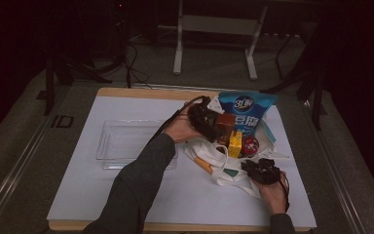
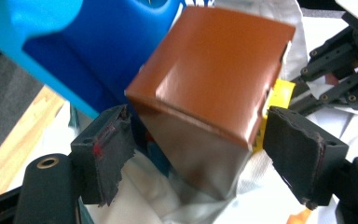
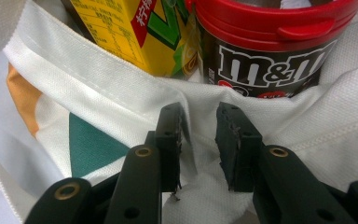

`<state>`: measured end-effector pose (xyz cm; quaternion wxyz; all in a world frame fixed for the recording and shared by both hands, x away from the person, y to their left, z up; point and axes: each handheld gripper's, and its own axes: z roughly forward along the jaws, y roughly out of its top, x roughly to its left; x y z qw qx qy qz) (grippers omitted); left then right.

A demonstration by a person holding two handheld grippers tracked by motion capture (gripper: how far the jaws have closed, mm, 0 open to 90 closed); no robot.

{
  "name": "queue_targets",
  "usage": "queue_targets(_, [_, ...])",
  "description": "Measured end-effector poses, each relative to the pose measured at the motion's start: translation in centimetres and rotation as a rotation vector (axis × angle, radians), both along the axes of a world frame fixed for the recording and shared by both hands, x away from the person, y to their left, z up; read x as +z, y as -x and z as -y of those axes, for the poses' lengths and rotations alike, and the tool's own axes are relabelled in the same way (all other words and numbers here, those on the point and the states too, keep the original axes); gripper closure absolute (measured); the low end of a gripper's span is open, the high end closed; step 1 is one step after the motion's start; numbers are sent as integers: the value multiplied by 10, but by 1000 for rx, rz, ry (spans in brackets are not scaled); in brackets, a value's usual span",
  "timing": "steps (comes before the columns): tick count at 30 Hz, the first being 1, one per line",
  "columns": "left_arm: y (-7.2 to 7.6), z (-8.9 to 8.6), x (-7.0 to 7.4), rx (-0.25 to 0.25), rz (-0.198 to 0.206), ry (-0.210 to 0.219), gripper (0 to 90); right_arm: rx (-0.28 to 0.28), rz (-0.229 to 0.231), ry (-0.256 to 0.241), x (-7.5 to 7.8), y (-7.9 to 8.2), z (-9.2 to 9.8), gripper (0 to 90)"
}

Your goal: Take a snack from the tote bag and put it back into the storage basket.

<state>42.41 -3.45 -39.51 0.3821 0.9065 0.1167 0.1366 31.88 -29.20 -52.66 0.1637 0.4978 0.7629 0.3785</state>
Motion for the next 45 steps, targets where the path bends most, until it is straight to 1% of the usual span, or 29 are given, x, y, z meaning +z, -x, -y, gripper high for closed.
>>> queue_targets(4, [-4, 5, 0, 9, -4, 3, 210, 3, 1, -3, 0, 0, 1, 706])
queue_targets(9, [-7, 7, -1, 10, -17, 20, 194, 4, 0, -7, 0, 0, 1, 706])
queue_targets(10, [-7, 9, -3, 2, -35, 28, 194, 4, 0, -7, 0, 0, 1, 706])
queue_targets(11, [-7, 10, -4, -6, -40, 27, 221, 4, -1, -9, 0, 0, 1, 706])
queue_targets(12, [-6, 11, -5, -9, -36, 23, 239, 5, -1, -10, 0, 0, 1, 705])
queue_targets(13, [-6, 12, -5, -11, -37, 22, 244, 4, -2, -11, 0, 0, 1, 706])
queue_targets(14, [-5, 12, -5, -9, -43, 33, 251, 5, -2, -11, 0, 0, 1, 705])
queue_targets(16, [-4, 12, -3, -11, -52, 43, 289, 5, -1, -11, 0, 0, 1, 705])
queue_targets(19, [-3, 9, -1, -30, -73, 60, 341, 5, -1, -11, 0, 0, 1, 704])
queue_targets(23, [-2, 8, 0, -45, -71, 54, 360, 6, -1, -12, -1, 0, 1, 704])
queue_targets(26, [0, 9, -3, -51, -45, 65, 347, 5, -3, -15, -1, 0, 2, 704])
queue_targets(27, [0, 9, -3, -51, -45, 65, 339, 5, -3, -15, -1, 0, 2, 704])
queue_targets(28, [-1, 9, -6, -46, -50, 92, 339, 6, -2, -16, -1, 0, 2, 703])
queue_targets(30, [-3, 8, -7, -37, -59, 115, 330, 8, -1, -20, -1, 0, 2, 701])
queue_targets(32, [-4, 8, -8, -33, -59, 122, 324, 11, 0, -26, -1, 0, 3, 701])
queue_targets(35, [-6, 10, -10, -16, -52, 131, 291, 13, -2, -34, -1, 0, 3, 701])
queue_targets(38, [-8, 11, -12, -16, -65, 146, 276, 14, -2, -34, -1, 0, 4, 701])
queue_targets(40, [-9, 10, -12, -20, -80, 167, 285, 14, -3, -38, -1, 0, 4, 701])
queue_targets(43, [-9, 5, -13, -42, -130, 227, 335, 14, -3, -43, -2, 0, 4, 701])
queue_targets(45, [-9, 2, -15, -37, -139, 261, 355, 14, -2, -45, -2, 0, 4, 701])
